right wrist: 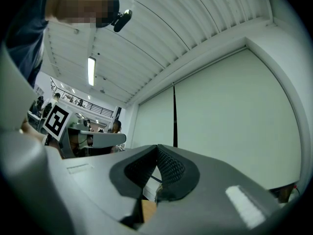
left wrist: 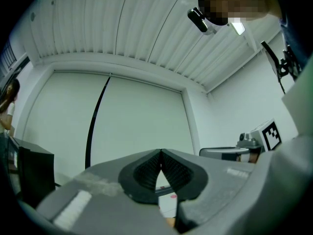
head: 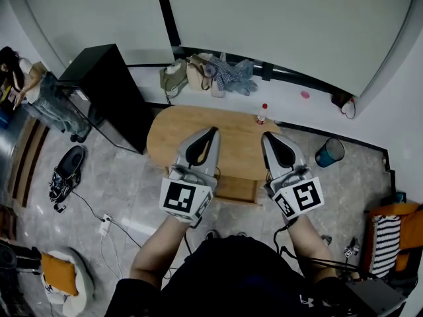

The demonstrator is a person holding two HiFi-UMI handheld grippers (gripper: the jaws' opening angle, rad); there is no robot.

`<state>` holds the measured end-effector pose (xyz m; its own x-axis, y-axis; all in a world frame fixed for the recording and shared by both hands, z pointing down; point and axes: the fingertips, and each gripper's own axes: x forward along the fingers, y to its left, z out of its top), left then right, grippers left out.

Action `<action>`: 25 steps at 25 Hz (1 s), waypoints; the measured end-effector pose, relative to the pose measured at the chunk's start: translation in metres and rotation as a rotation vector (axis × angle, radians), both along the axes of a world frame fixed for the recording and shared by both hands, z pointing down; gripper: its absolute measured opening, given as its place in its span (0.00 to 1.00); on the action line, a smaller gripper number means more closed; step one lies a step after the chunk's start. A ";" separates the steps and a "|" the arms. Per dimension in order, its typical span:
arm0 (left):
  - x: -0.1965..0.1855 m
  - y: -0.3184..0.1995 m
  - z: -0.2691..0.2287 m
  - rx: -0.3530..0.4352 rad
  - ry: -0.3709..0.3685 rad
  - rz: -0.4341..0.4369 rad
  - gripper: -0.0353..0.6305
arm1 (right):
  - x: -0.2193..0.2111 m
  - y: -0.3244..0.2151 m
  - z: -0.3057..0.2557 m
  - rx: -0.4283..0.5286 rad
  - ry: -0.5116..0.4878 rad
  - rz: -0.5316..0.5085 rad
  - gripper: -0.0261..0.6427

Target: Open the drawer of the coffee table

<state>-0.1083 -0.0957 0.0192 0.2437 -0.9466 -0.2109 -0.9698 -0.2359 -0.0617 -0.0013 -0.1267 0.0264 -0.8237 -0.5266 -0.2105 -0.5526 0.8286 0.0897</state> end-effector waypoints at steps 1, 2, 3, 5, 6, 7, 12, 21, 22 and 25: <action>0.000 0.000 0.000 -0.001 0.005 0.000 0.06 | -0.001 0.000 0.000 -0.001 0.000 -0.003 0.04; -0.001 -0.001 0.000 -0.004 0.008 -0.001 0.06 | -0.001 -0.001 0.000 -0.001 0.001 -0.005 0.04; -0.001 -0.001 0.001 -0.006 0.009 -0.001 0.06 | -0.001 -0.001 0.000 -0.002 0.002 -0.006 0.04; -0.002 0.000 0.001 -0.010 0.012 -0.006 0.06 | -0.002 0.000 0.000 -0.002 0.003 -0.007 0.04; -0.002 0.000 0.001 -0.010 0.012 -0.007 0.06 | -0.002 0.001 0.000 -0.002 0.003 -0.007 0.04; -0.002 0.001 0.002 -0.011 0.012 -0.006 0.06 | -0.002 0.002 0.000 -0.002 0.004 -0.007 0.04; -0.001 0.002 0.002 -0.009 -0.004 0.009 0.06 | -0.003 0.005 0.001 -0.004 0.005 -0.004 0.04; -0.001 0.005 0.005 -0.021 -0.004 0.017 0.06 | -0.003 0.009 0.004 -0.018 0.003 0.001 0.04; -0.002 0.005 0.007 -0.024 0.000 0.014 0.06 | -0.003 0.009 0.005 -0.020 0.004 0.002 0.04; -0.004 0.006 0.010 -0.031 0.010 0.007 0.06 | -0.003 0.010 0.008 -0.023 0.007 0.006 0.04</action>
